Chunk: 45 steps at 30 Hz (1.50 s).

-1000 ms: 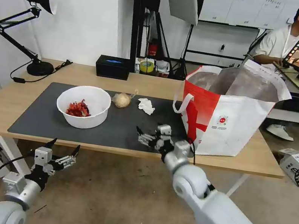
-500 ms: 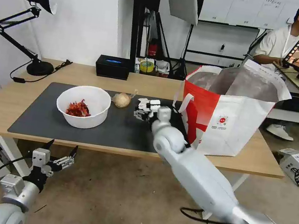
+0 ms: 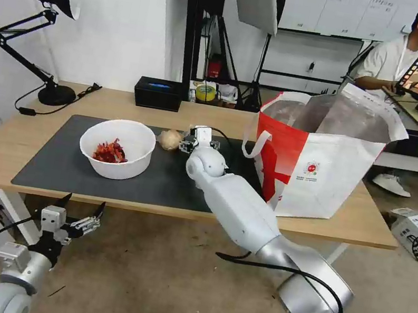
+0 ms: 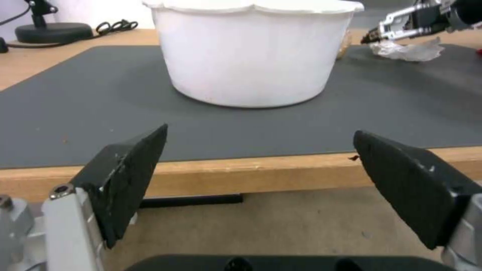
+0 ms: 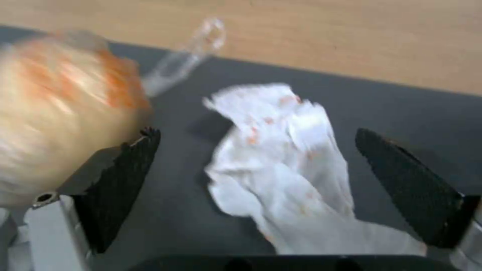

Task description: Pick up the trash from the table and place it into the takeout bag.

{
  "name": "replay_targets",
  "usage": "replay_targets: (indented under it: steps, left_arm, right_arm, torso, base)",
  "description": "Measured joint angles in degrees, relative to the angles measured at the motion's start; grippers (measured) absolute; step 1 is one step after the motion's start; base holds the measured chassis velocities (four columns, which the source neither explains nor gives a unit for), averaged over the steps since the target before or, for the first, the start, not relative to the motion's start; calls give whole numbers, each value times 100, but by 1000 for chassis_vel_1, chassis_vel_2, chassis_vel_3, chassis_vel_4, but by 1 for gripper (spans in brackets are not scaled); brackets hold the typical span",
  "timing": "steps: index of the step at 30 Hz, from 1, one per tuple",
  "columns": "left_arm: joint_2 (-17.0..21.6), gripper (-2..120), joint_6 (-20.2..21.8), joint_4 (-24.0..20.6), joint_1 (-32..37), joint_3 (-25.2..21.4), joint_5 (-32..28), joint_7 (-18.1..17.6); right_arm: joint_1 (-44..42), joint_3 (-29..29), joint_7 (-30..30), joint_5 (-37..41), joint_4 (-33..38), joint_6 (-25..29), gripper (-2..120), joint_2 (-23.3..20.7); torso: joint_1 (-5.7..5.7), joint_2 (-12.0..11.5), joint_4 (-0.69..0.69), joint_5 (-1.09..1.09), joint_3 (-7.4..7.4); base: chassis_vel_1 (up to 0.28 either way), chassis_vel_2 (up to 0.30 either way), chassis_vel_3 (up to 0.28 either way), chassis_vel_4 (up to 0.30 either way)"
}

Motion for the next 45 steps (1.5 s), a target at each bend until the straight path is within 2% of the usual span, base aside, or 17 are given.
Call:
replay_targets:
  steps: [16,19,21,23,28,30,32,34,41,42,44,45]
  left_arm:
    - [-4,100,-56,74,-61,107,17,3]
    - [6,100,-70,74,-53,87,17,3]
    - [7,100,-71,74,-52,87,17,3]
    - [-1,100,-71,65,-50,94,17,3]
    - [-6,100,-72,40,-45,106,18,3]
    - [-5,100,-72,23,-36,97,18,4]
    - [-3,100,-73,21,-33,86,18,4]
    - [3,100,-87,15,-16,57,16,3]
    - [-8,100,-103,-5,0,58,10,4]
    - [-13,100,-107,-12,-4,76,11,4]
    - [-14,100,-107,-15,-6,82,11,4]
    - [-14,100,-108,-25,-12,97,12,3]
  right_arm:
    - [-35,238,-411,351,-272,-118,100,-39]
    - [-52,293,-409,462,-258,-148,90,-47]
    - [-57,300,-406,473,-250,-153,87,-49]
    - [-72,322,-382,549,-201,-208,79,-57]
    - [-85,328,-350,641,-150,-249,71,-63]
    - [-94,328,-333,735,-98,-285,62,-64]
    - [-97,329,-323,779,-79,-298,59,-64]
    - [-109,327,-309,895,-22,-332,52,-64]
    - [-168,332,-290,937,114,-345,37,-98]
    - [-203,325,-290,941,200,-347,28,-145]
    - [-219,317,-290,941,238,-348,25,-170]
    - [-281,300,-291,943,393,-349,18,-257]
  torso:
    - [-1,1,-1,1,-2]
    - [-3,3,-2,0,-3]
    - [-3,3,-3,0,-3]
    - [-3,3,-5,-1,-3]
    - [-2,3,-6,-1,-3]
    - [-1,2,-5,-1,-2]
    - [-1,1,-3,0,-1]
    - [-1,1,2,0,-1]
    - [0,0,3,1,0]
    - [0,0,3,1,1]
    - [0,0,4,1,1]
    - [1,0,5,2,1]
  base:
    - [0,0,0,0]
    - [0,0,0,0]
    - [0,0,0,0]
    - [0,0,0,0]
    - [0,0,0,0]
    - [0,0,0,0]
    - [0,0,0,0]
    - [0,0,0,0]
    - [0,0,0,0]
    - [0,0,0,0]
    - [0,0,0,0]
    - [0,0,0,0]
